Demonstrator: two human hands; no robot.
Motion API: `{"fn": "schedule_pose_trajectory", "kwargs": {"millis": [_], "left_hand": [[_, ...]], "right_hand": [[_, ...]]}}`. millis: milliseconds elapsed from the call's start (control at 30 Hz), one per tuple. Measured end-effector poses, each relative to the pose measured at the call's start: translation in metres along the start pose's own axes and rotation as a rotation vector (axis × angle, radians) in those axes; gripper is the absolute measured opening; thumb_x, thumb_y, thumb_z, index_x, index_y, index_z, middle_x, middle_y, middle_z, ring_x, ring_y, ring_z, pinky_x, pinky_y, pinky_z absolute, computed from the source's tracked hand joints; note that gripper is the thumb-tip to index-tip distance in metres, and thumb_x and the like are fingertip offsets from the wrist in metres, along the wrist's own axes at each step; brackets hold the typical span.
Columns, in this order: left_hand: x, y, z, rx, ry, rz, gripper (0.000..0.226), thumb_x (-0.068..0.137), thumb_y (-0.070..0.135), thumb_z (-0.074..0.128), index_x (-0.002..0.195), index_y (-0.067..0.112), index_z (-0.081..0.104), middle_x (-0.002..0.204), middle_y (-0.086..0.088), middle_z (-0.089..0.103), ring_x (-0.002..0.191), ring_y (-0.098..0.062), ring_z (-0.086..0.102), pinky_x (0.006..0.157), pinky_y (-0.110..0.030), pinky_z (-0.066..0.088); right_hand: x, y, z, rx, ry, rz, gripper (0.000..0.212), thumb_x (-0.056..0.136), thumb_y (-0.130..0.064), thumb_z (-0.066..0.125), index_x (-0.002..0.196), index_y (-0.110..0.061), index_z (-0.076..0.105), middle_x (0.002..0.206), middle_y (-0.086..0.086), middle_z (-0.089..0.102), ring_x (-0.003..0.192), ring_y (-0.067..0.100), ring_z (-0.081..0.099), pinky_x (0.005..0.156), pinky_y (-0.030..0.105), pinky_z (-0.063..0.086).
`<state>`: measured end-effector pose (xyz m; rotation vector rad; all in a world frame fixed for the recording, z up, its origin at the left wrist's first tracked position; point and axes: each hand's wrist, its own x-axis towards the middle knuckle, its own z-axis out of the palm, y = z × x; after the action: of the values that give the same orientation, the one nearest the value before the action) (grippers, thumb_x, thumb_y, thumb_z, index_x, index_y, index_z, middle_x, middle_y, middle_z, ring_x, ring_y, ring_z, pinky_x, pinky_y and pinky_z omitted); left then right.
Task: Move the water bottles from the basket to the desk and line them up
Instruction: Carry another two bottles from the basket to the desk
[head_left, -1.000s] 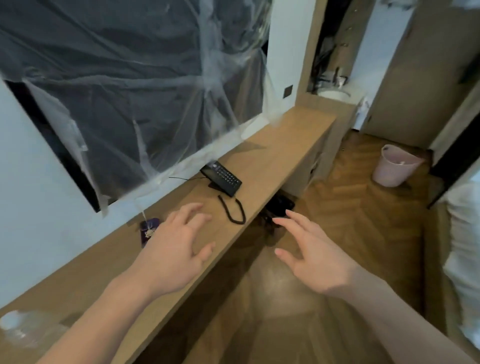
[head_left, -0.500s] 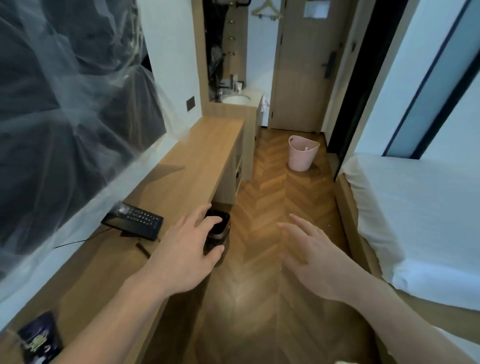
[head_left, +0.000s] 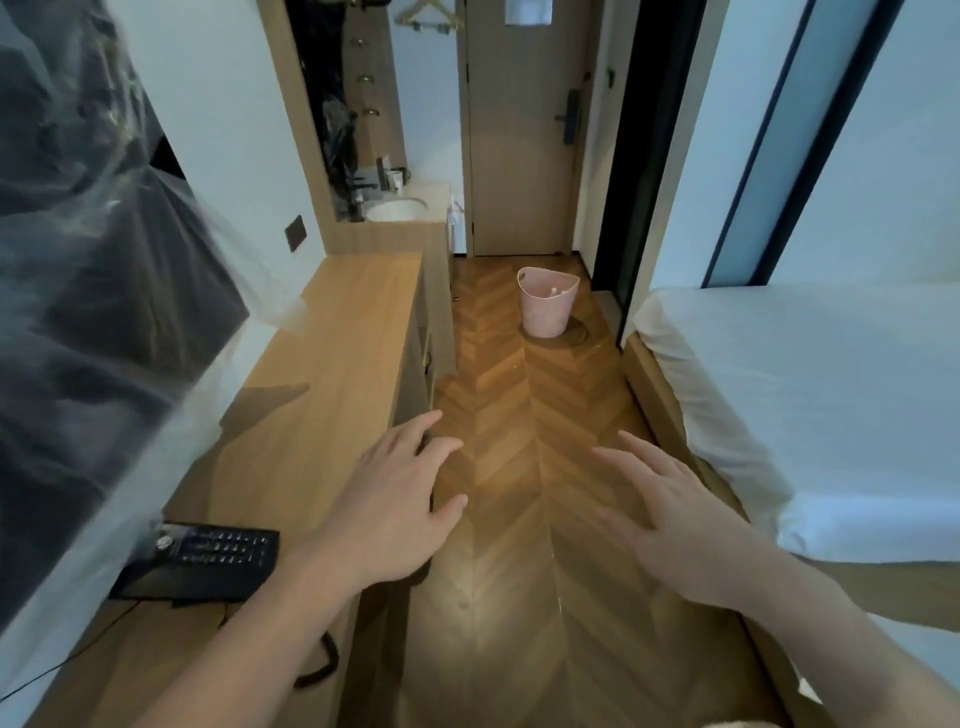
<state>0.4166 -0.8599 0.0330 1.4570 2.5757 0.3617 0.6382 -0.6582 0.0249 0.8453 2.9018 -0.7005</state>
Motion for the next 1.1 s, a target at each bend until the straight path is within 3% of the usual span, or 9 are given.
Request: {"fn": "schedule_pose_trajectory", "kwargs": {"millis": [467,600,767,1000,1100], "left_hand": [[0.200,0.026,0.010,0.042,0.005,0.016,0.061,0.100,0.058,0.053,0.155,0.040,0.036,0.172,0.012,0.010,0.158,-0.016,0.015,0.129,-0.043,0.021],[0.259,0.042,0.008,0.032,0.022,-0.007,0.061,0.100,0.058,0.052,0.156,0.040,0.035,0.172,0.013,0.007,0.158,-0.015,0.012,0.129,-0.042,0.019],[0.316,0.050,0.012,0.045,0.028,-0.083,0.064,0.100,0.061,0.050,0.157,0.043,0.030,0.173,0.013,-0.002,0.160,-0.015,0.004,0.130,-0.042,0.015],[0.394,0.031,0.014,0.107,0.037,-0.182,0.074,0.099,0.066,0.047,0.162,0.044,0.017,0.172,0.013,-0.016,0.160,-0.017,-0.010,0.124,-0.039,-0.002],[0.437,0.018,0.012,0.089,0.009,-0.174,0.076,0.100,0.064,0.046,0.164,0.042,0.011,0.171,0.013,-0.023,0.159,-0.017,-0.017,0.129,-0.044,0.000]], "right_hand": [[0.151,0.106,-0.059,0.023,0.016,0.053,0.062,0.106,-0.057,0.048,0.161,-0.052,0.019,0.175,-0.020,0.000,0.164,0.019,0.007,0.130,0.038,0.017],[0.204,0.143,-0.092,0.030,0.016,0.027,0.063,0.106,-0.057,0.048,0.161,-0.051,0.019,0.175,-0.021,-0.001,0.164,0.020,0.005,0.131,0.044,0.018],[0.267,0.179,-0.121,-0.022,0.008,0.025,0.067,0.106,-0.059,0.047,0.163,-0.050,0.013,0.176,-0.018,-0.004,0.164,0.019,0.002,0.131,0.043,0.015],[0.347,0.200,-0.143,-0.037,-0.028,0.002,0.069,0.106,-0.060,0.045,0.165,-0.047,0.012,0.176,-0.016,-0.007,0.164,0.019,-0.004,0.130,0.041,0.008],[0.387,0.208,-0.149,-0.035,-0.043,0.016,0.071,0.106,-0.061,0.045,0.166,-0.048,0.009,0.176,-0.018,-0.009,0.164,0.019,-0.007,0.130,0.042,0.007]]}}
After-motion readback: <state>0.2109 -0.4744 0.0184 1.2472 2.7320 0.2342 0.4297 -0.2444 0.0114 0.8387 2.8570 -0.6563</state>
